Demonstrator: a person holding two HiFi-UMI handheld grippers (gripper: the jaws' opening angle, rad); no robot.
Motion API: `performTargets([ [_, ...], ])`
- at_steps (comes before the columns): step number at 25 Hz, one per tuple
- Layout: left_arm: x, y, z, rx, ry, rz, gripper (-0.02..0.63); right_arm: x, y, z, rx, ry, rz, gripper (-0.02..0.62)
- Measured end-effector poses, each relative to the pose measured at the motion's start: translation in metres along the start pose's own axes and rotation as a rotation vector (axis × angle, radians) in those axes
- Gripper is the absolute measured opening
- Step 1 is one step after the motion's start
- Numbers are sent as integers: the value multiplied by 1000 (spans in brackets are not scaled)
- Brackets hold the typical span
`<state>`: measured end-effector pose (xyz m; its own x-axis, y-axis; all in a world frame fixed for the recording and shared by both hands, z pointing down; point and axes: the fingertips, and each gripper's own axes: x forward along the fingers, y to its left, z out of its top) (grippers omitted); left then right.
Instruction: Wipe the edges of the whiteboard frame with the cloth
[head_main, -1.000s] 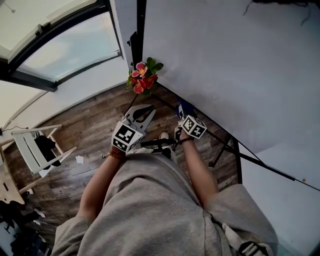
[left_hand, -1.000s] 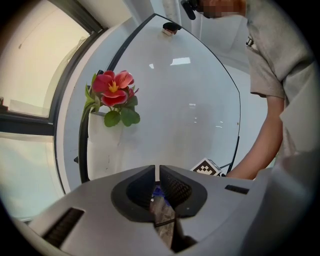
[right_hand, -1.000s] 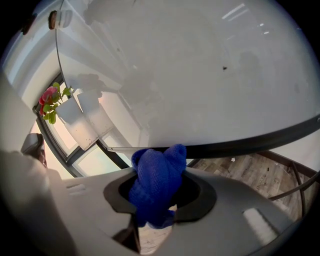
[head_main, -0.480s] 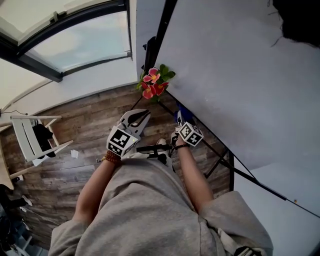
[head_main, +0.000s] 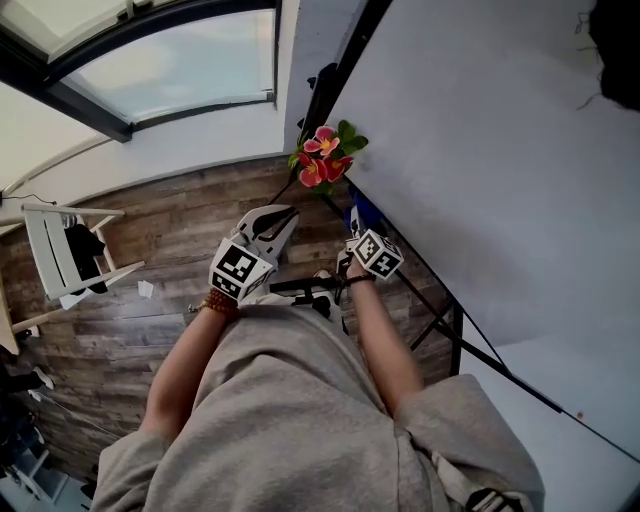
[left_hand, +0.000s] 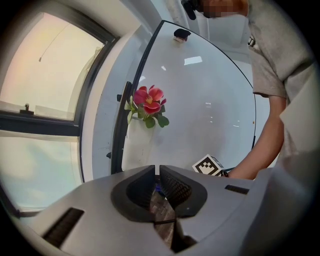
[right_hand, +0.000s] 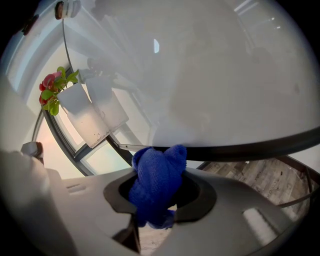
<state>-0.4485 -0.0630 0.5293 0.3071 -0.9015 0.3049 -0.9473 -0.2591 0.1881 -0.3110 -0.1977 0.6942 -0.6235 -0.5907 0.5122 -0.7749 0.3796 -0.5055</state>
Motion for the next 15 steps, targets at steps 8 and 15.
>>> performTargets([
  [8,-13,12,-3,-8,-2,32,34,11,13,-1,-23,6,20,147],
  [15,-26,20,-12,-12,25,45,34,23,28,-2,-38,4,44,147],
])
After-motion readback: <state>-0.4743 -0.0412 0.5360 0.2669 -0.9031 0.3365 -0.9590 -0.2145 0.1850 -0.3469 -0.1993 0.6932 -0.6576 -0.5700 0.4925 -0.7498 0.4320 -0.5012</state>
